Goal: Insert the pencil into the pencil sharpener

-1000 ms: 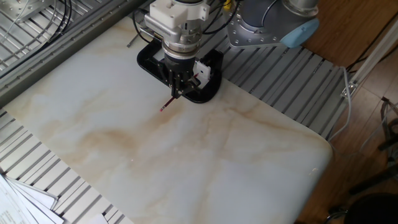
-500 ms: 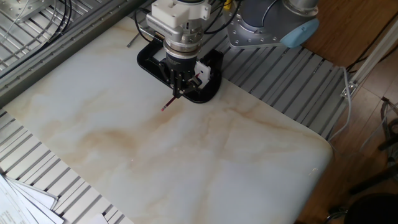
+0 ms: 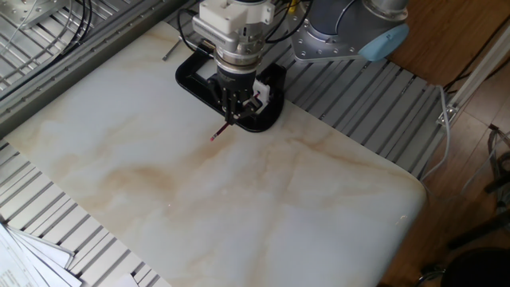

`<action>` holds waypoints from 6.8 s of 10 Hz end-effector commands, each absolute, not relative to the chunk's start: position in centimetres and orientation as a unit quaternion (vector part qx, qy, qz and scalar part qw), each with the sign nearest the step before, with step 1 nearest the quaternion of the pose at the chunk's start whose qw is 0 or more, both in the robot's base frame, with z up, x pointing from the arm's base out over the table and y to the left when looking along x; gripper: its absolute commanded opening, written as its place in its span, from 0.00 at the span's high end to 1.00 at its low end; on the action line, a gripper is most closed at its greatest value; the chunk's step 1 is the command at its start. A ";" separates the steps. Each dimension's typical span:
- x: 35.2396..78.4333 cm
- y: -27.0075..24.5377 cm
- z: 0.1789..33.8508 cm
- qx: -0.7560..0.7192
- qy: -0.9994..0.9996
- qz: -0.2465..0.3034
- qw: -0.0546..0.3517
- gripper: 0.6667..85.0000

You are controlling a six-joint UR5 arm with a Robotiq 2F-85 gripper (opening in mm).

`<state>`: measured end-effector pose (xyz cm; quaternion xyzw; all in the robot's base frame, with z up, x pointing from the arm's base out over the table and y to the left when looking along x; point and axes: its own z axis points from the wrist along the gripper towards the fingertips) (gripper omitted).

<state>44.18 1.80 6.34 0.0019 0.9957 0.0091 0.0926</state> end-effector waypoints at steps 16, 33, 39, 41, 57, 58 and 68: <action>43.0 1.6 6.5 -0.003 0.995 0.018 0.096 0.99; 39.0 1.9 6.2 0.004 0.995 0.035 0.095 0.99; 38.6 2.1 6.3 0.001 0.995 0.045 0.090 0.99; 38.3 2.5 6.3 0.002 0.994 0.064 0.083 0.99; 42.1 2.4 7.4 -0.061 0.997 0.006 0.055 0.99; 42.9 1.2 7.2 -0.099 0.993 -0.009 0.057 0.99; 45.6 -1.6 7.3 -0.145 0.987 -0.032 0.054 0.99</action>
